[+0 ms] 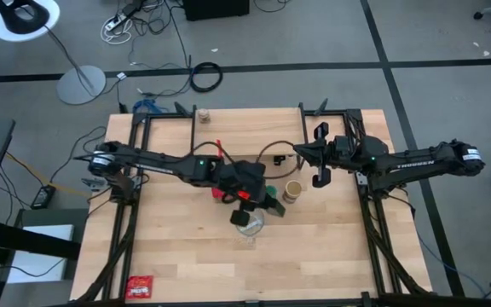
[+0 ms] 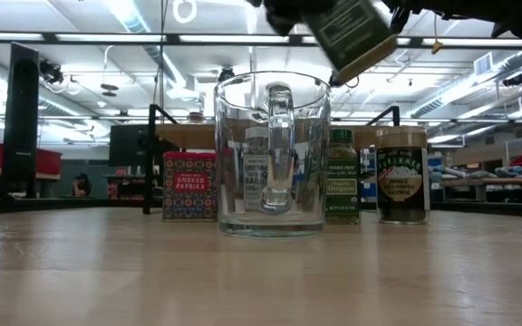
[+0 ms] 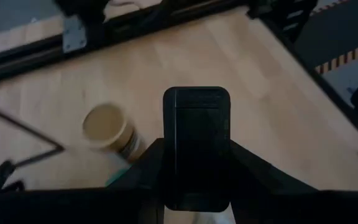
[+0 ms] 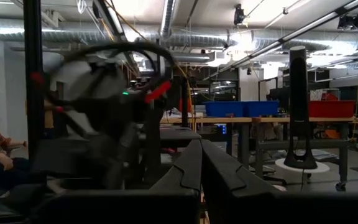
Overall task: Shelf spices
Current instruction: Move the black seasoning can to the center of the table
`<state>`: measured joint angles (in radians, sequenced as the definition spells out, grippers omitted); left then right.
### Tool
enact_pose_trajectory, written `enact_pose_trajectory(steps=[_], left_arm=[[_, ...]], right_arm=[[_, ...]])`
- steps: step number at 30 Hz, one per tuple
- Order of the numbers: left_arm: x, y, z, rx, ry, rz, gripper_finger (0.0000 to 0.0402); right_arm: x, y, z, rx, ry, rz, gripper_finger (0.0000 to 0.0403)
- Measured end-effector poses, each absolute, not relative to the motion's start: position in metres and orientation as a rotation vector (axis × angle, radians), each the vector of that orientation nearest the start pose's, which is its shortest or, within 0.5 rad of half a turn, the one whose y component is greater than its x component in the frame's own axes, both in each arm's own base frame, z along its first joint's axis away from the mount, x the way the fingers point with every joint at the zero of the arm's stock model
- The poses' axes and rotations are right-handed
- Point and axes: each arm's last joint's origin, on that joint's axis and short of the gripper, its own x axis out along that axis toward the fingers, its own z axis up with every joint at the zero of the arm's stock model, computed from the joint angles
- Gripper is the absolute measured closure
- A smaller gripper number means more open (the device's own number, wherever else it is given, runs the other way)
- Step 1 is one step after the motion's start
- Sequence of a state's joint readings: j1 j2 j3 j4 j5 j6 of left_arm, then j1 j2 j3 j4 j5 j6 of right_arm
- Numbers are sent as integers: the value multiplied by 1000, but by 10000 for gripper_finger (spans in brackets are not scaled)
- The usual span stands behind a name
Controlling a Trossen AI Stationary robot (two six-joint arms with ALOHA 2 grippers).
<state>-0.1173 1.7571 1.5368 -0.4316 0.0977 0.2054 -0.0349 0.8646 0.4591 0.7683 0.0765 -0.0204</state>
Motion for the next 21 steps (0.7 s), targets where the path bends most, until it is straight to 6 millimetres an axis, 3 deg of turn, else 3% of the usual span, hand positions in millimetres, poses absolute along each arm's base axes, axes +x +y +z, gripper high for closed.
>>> enact_pose_trajectory(steps=[9, 15, 21], left_arm=[[440, -59, 272, 152, 770, -271, 285], [445, -58, 275, 98, 820, -249, 285], [442, -43, 277, -20, 882, -161, 285]], right_arm=[[188, -9, 297, -13, -362, -114, 400], [188, -9, 297, -13, -361, -114, 400], [188, -9, 297, -15, -360, -115, 400]])
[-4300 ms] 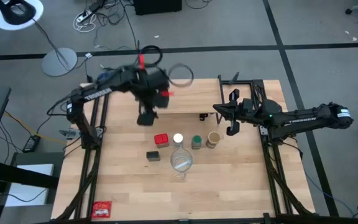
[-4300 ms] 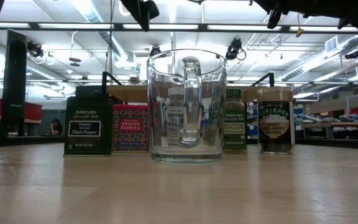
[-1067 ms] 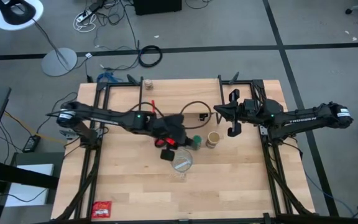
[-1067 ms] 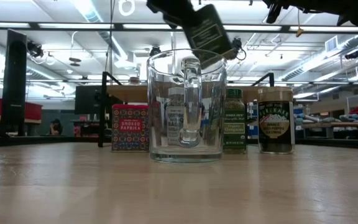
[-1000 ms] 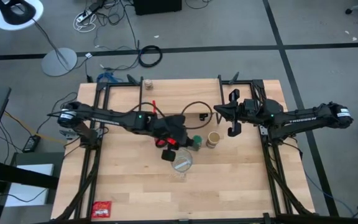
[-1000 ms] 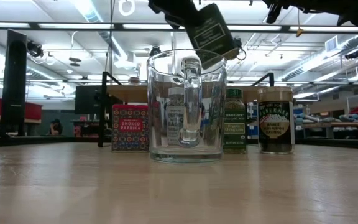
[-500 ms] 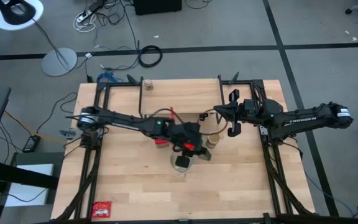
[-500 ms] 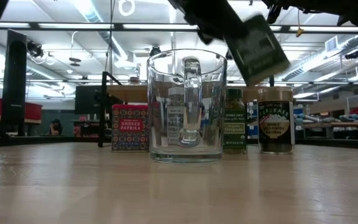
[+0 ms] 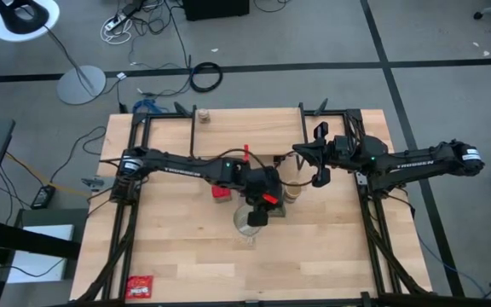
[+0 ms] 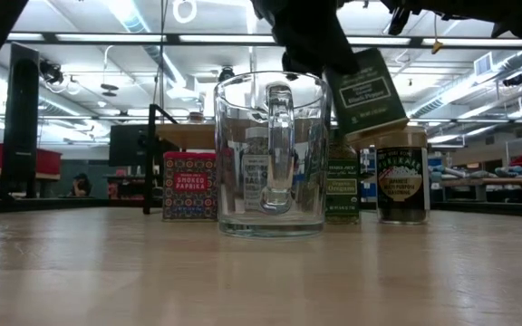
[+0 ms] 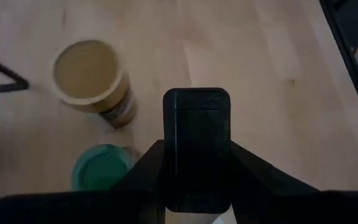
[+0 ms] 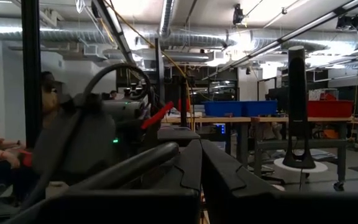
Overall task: Shelf spices
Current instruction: Move the black seasoning can to the center of the table
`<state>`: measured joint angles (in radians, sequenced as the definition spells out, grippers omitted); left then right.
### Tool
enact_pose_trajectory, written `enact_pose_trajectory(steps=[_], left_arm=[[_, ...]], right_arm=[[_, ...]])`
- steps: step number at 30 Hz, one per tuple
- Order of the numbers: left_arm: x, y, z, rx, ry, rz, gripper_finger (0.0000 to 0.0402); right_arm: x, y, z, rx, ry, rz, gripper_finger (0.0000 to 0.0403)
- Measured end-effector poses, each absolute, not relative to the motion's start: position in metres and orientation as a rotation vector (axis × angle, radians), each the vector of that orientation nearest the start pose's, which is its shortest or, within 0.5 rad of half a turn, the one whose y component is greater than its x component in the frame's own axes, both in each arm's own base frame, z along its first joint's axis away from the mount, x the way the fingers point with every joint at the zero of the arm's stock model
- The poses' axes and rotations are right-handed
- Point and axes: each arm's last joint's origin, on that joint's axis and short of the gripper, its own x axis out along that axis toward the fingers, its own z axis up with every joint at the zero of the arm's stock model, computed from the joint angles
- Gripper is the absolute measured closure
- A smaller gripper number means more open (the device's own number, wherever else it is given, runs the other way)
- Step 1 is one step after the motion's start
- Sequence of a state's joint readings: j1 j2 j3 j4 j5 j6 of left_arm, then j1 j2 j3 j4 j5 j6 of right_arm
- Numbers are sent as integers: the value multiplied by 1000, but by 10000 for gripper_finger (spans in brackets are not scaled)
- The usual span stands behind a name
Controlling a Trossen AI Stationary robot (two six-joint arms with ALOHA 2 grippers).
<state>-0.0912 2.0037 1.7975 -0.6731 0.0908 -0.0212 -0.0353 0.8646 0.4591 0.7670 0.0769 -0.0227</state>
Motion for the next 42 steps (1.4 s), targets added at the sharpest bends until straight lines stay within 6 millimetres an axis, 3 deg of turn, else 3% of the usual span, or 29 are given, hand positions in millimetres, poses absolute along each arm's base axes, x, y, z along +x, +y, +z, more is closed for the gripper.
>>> enact_pose_trajectory(steps=[15, 26, 42], left_arm=[[441, -40, 275, -138, 915, -63, 285], [451, -42, 237, -127, 1026, -41, 285], [455, -43, 233, -122, 1013, -46, 285]], right_arm=[[188, -9, 297, -14, -363, -115, 400], [187, -9, 298, -14, -375, -112, 400], [187, -9, 298, -14, -377, -113, 400]])
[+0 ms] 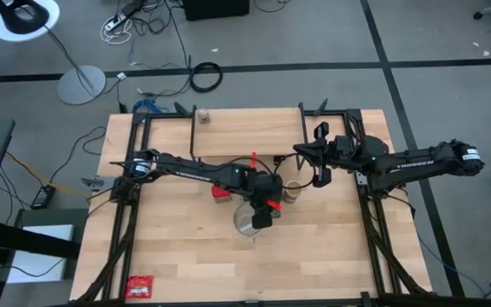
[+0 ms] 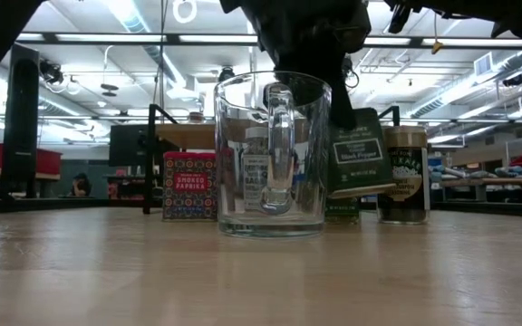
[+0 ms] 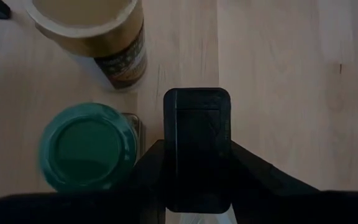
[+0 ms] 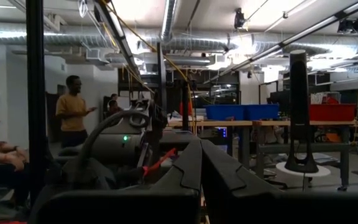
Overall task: Shelf spices
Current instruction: Move the black seasoning can to the center of the table
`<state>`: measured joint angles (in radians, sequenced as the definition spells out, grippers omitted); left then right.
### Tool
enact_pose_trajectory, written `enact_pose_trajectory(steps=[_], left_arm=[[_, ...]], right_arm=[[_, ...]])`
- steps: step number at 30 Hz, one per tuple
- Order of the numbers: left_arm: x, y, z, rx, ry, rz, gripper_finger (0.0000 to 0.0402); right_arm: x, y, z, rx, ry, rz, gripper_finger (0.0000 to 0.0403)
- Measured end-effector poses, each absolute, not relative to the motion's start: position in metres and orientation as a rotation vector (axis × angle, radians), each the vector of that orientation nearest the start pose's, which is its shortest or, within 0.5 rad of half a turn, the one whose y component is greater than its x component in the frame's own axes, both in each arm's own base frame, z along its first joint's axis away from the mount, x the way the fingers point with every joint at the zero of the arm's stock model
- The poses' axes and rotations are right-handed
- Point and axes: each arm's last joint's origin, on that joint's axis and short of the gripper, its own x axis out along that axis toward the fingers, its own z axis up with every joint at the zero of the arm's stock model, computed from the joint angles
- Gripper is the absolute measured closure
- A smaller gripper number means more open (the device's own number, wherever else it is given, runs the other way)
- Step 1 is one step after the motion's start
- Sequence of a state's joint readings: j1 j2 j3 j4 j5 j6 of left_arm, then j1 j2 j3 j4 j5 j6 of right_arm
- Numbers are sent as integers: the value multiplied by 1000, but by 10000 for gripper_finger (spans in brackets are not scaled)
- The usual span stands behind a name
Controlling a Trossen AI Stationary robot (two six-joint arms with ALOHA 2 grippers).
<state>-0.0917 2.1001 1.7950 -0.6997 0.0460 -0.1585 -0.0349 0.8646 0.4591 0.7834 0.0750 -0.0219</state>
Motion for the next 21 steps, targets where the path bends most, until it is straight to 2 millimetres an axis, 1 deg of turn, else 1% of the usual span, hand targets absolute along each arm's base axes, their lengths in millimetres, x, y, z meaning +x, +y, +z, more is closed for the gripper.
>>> enact_pose_trajectory(steps=[3, 6, 8, 21], left_arm=[[455, -43, 232, -120, 1019, -46, 281], [455, -44, 232, -102, 1016, -57, 259], [455, -44, 232, -100, 1015, -58, 253], [455, -47, 233, -78, 1013, -74, 244]], right_arm=[[187, -9, 298, -14, -377, -113, 400], [187, -9, 298, -14, -376, -113, 400], [187, -9, 299, -14, -377, -113, 400], [187, -9, 298, -14, -377, -113, 400]])
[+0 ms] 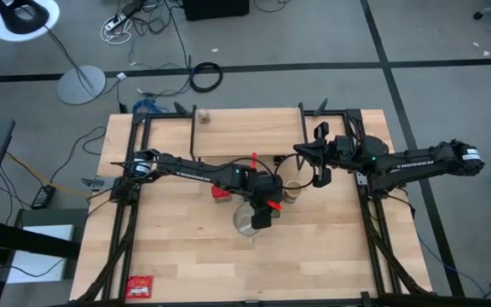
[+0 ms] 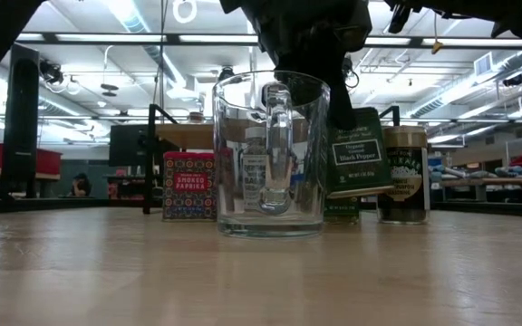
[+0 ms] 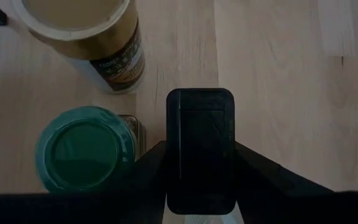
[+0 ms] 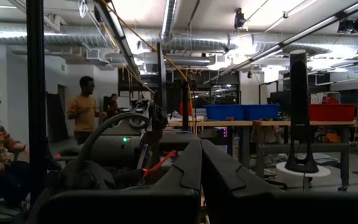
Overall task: Shelf spices
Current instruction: Move the black seasoning can to the center of the table, then move the red seasoning can to the center of the table
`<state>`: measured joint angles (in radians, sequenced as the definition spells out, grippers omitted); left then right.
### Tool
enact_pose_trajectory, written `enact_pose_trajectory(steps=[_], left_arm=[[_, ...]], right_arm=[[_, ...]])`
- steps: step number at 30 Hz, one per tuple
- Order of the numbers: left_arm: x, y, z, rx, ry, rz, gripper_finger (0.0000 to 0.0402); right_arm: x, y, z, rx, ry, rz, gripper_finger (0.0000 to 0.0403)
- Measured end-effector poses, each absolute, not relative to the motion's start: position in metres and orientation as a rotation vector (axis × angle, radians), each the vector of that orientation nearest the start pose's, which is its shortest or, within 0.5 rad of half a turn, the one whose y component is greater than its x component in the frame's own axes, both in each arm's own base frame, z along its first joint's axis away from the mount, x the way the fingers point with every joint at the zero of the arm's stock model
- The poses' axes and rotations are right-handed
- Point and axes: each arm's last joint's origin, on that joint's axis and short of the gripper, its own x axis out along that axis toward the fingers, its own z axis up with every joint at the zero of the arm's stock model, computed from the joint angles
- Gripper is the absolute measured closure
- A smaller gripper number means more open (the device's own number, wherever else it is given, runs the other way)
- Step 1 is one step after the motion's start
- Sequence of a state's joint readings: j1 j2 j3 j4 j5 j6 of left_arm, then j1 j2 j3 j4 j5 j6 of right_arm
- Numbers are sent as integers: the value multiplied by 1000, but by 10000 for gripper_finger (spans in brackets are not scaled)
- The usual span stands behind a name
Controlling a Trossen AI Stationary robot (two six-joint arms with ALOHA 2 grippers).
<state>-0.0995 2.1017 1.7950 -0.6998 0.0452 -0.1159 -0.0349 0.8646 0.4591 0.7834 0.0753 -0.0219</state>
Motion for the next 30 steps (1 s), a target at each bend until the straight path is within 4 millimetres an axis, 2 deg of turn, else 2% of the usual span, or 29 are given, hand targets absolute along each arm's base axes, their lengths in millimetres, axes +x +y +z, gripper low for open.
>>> enact_pose_trajectory(steps=[6, 18, 20, 23, 26, 30], left_arm=[[454, -50, 233, -68, 1014, -85, 238], [455, -51, 238, -58, 1005, -80, 177], [456, -52, 248, -37, 988, -84, 174], [454, -54, 275, 6, 954, -50, 173], [442, -56, 300, 80, 1000, 10, 173], [418, -59, 322, 204, 1114, 141, 172]], right_arm=[[187, -9, 298, -14, -376, -113, 400], [187, -9, 298, -14, -376, -113, 400], [187, -9, 298, -14, -377, -113, 400], [187, -9, 298, -14, -377, -114, 400], [187, -8, 299, -18, -385, -94, 400], [187, -7, 300, -29, -390, -68, 400]])
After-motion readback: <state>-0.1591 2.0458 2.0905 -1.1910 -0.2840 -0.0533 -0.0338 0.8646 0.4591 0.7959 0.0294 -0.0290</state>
